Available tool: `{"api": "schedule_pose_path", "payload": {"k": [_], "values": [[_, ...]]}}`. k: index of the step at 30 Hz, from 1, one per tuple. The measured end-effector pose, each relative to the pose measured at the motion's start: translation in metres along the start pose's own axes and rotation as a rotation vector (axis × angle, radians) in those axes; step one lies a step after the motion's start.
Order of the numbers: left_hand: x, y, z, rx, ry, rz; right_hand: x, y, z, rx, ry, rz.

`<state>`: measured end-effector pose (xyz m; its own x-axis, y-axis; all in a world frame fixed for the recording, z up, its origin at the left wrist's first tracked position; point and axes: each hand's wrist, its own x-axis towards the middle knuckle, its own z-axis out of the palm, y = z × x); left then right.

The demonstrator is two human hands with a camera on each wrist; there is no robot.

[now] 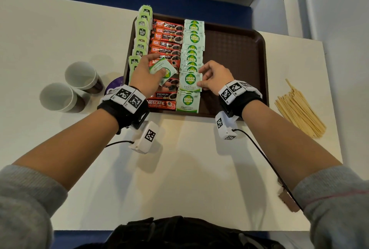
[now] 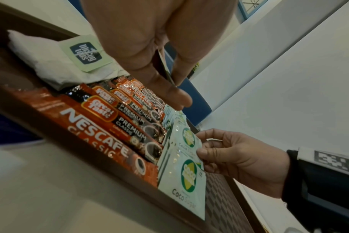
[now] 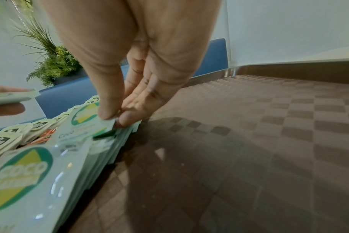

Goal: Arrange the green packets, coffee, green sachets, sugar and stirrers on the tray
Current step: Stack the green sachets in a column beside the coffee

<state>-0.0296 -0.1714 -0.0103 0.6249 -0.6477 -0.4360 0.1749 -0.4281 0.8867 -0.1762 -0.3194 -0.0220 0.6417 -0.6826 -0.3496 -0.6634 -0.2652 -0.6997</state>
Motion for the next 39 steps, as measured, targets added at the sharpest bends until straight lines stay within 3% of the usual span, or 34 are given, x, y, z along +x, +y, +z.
{"api": "schedule_pose_path", "payload": {"k": [15, 26, 33, 36, 39], "values": [[-0.002, 0.001, 0.005, -0.032, -0.038, -0.001, 0.003, -0.015, -0.001, -0.008, 0.052, -0.026], [-0.005, 0.003, 0.017, 0.073, -0.199, 0.06, 0.0, -0.045, 0.0, 0.052, -0.092, -0.12], [0.001, 0.003, 0.014, 0.041, -0.066, 0.136, -0.003, -0.04, -0.008, 0.258, -0.129, -0.057], [0.004, 0.003, 0.01, 0.113, -0.05, 0.205, -0.006, -0.038, -0.011, 0.113, -0.257, -0.045], [0.0, 0.005, 0.009, 0.211, -0.134, 0.25, -0.007, -0.04, -0.01, -0.03, -0.229, -0.101]]}}
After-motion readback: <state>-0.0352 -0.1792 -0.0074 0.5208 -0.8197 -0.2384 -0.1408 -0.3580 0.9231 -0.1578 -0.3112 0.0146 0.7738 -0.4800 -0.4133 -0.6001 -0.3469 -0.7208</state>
